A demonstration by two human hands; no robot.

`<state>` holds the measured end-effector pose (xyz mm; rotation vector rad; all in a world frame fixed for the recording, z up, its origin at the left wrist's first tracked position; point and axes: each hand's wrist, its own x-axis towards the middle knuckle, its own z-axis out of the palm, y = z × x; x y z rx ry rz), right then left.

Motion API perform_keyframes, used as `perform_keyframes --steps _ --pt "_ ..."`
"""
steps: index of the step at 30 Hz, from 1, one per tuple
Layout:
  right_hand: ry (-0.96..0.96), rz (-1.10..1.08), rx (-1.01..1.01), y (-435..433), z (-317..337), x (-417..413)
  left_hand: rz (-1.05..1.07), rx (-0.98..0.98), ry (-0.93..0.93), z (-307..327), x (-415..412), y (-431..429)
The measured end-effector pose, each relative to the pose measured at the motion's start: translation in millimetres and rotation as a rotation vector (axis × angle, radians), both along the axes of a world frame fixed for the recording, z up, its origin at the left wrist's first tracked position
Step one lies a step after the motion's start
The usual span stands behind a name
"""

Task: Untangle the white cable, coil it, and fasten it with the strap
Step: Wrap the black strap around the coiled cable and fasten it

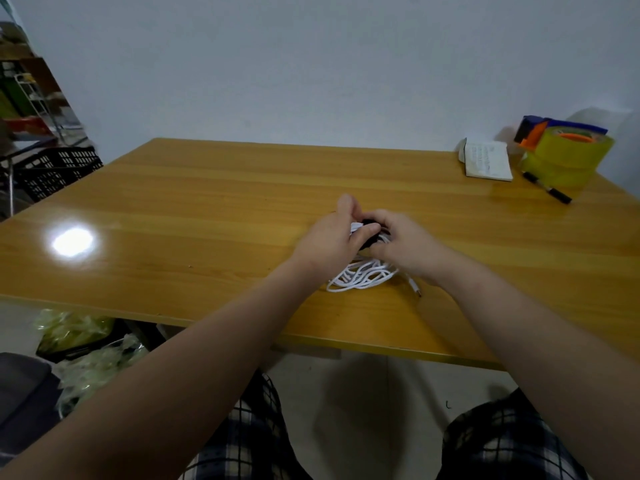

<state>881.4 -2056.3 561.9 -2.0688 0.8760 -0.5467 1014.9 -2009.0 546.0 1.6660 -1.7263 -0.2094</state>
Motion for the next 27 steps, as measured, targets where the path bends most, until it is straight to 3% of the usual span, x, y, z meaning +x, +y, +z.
perform_keyframes --steps 4,7,11,16,19,23,27 --pt "-0.044 -0.058 0.09 0 -2 -2 -0.032 -0.008 -0.177 2 2 6" --pt "-0.129 -0.083 0.227 1 -6 -4 -0.064 0.011 -0.229 4 4 9" --pt "-0.17 -0.094 0.263 2 -9 -4 -0.107 0.014 -0.223 2 7 11" --pt "-0.213 -0.134 0.278 0 -12 -5 -0.11 0.195 0.154 -1 13 7" --pt "-0.177 -0.107 0.222 -2 -13 -5 -0.111 0.197 0.217 -1 12 6" --pt "-0.077 -0.079 0.055 -4 -12 -5 -0.077 0.223 0.385 0 8 5" --pt "0.019 -0.099 -0.24 -7 -12 -3 -0.057 0.267 0.522 0 11 3"
